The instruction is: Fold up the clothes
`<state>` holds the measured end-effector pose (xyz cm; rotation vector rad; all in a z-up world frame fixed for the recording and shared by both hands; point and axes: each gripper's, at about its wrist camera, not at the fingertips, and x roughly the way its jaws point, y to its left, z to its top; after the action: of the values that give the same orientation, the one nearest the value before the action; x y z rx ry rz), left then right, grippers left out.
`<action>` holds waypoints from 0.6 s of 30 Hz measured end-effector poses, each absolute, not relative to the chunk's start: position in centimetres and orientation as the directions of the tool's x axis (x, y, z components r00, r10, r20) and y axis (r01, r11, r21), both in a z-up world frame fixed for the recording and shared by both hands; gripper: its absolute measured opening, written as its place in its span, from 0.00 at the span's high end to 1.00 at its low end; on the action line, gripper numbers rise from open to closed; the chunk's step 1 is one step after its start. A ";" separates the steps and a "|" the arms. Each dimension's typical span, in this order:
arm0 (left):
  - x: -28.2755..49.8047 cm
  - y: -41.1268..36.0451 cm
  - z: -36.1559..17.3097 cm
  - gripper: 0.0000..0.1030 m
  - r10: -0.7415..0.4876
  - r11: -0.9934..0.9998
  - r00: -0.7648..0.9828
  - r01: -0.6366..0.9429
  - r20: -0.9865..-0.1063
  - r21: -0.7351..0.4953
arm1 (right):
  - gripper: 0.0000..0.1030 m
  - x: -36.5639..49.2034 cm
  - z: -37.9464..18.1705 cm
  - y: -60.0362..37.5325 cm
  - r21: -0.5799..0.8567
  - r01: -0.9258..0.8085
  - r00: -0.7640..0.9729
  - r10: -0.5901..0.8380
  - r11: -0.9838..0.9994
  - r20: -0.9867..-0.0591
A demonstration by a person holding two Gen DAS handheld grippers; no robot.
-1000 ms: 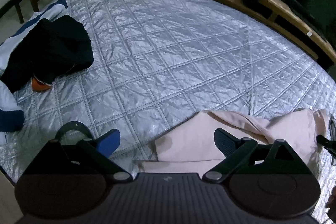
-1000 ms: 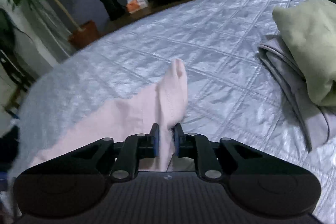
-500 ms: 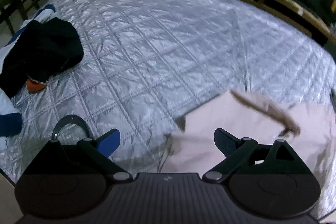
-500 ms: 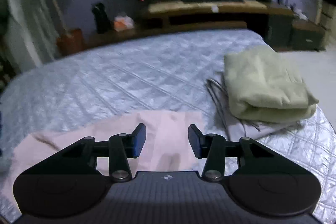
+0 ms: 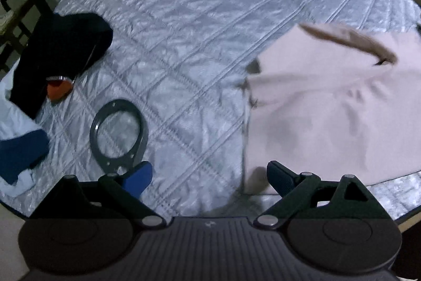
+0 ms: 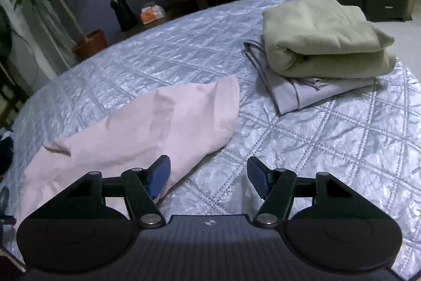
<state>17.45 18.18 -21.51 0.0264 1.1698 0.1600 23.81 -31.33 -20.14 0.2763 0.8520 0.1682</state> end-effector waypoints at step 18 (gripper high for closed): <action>17.7 15.8 -21.9 0.32 0.011 1.000 0.510 -0.017 -0.860 0.002 | 0.29 23.3 -22.3 -31.4 0.425 -0.139 0.658 0.405 0.894 -0.635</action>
<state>17.72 15.81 -21.88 -0.0064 1.0350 0.0164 23.30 -31.45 -22.30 0.3574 0.7980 0.3157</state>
